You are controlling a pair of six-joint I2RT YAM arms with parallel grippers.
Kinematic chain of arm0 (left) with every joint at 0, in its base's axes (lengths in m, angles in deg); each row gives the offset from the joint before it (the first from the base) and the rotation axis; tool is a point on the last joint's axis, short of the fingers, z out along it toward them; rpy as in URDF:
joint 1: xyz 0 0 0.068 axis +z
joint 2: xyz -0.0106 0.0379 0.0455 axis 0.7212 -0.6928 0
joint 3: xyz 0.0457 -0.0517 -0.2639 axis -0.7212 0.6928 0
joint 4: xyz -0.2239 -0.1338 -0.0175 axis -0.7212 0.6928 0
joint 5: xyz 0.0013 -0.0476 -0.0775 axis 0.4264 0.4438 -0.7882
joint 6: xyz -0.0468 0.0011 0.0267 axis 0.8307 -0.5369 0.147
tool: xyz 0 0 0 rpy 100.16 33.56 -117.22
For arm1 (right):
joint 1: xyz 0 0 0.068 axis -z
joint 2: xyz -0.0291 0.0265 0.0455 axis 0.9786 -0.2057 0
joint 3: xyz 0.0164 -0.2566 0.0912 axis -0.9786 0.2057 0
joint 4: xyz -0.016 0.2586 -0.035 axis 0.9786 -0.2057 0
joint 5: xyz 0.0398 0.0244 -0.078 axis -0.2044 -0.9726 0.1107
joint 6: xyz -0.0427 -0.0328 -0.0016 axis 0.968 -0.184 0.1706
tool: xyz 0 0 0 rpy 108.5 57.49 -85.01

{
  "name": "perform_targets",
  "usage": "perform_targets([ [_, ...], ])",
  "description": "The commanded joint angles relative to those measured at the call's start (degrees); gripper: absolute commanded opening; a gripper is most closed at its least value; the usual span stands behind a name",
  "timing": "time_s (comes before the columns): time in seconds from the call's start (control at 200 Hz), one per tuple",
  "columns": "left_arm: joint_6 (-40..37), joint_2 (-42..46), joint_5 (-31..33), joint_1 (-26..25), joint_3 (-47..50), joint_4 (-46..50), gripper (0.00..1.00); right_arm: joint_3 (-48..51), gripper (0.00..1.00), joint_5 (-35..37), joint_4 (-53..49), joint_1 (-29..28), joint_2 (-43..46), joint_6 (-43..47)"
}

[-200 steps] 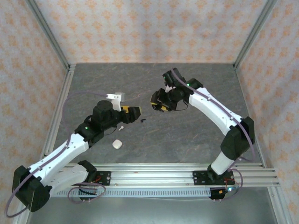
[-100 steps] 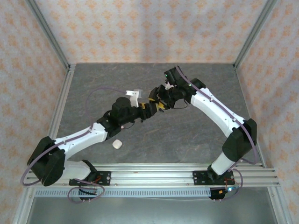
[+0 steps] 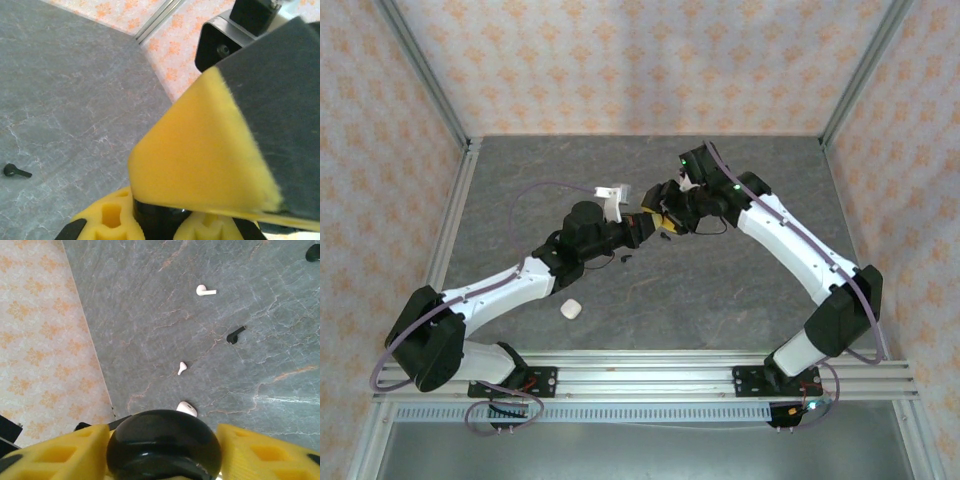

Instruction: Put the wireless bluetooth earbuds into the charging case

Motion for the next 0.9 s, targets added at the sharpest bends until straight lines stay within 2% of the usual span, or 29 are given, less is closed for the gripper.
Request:
perform_targets([
  [0.0, 0.4, 1.1, -0.7, 0.2, -2.0, 0.5, 0.00, 0.3, 0.65, -1.3, 3.3, 0.6, 2.9, -0.6],
  [0.13, 3.1, 1.9, -3.8, 2.0, -2.1, -1.0, 0.00, 2.5, 0.67, -5.5, 10.8, 4.0, 6.2, -1.1],
  [0.285, 7.9, 3.4, -9.5, 5.5, -2.3, -4.1, 0.00, 5.1, 0.62, -10.6, 19.4, 7.4, 10.8, 0.0],
  [0.44, 11.5, 4.6, -15.0, 8.3, -4.8, -5.4, 0.00, 5.3, 0.58, -15.5, 22.6, 7.5, 12.3, 2.4],
  [0.641, 15.5, 4.2, -21.0, 9.0, -9.9, -7.0, 0.00, 6.9, 0.54, -18.7, 26.6, 7.5, 13.2, 2.4],
  [0.896, 16.4, 5.3, -23.8, 9.0, -13.9, -5.7, 0.00, 7.9, 0.49, -20.9, 30.0, 7.5, 13.2, 1.6],
])
